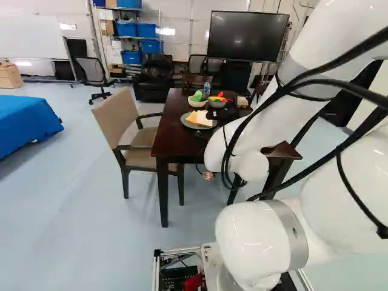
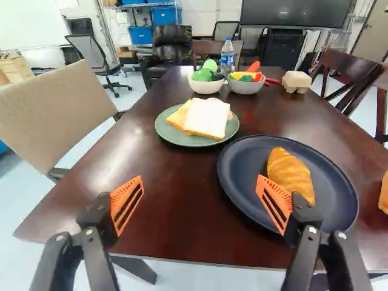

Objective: Move the croissant to the empty plate

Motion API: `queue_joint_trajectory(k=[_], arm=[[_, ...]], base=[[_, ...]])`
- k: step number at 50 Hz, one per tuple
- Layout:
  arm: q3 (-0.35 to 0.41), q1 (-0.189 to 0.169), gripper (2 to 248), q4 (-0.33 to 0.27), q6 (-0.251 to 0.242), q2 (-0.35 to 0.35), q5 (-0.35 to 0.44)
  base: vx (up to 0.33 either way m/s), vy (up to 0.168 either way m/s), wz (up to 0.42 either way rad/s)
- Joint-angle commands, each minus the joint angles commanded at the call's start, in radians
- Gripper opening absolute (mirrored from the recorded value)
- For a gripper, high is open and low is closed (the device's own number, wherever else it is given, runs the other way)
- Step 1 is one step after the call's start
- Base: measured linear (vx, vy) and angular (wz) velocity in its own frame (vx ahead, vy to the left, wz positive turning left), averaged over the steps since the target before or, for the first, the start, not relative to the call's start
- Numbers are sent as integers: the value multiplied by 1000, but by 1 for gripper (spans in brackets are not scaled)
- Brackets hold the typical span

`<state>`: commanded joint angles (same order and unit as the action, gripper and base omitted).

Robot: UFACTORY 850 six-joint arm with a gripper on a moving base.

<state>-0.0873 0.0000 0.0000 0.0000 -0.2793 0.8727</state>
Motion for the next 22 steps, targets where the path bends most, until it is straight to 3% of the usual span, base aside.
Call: queue_joint_trajectory(k=[22], arm=[[0, 0, 247, 0, 0, 0, 0]], base=[[0, 0, 0]])
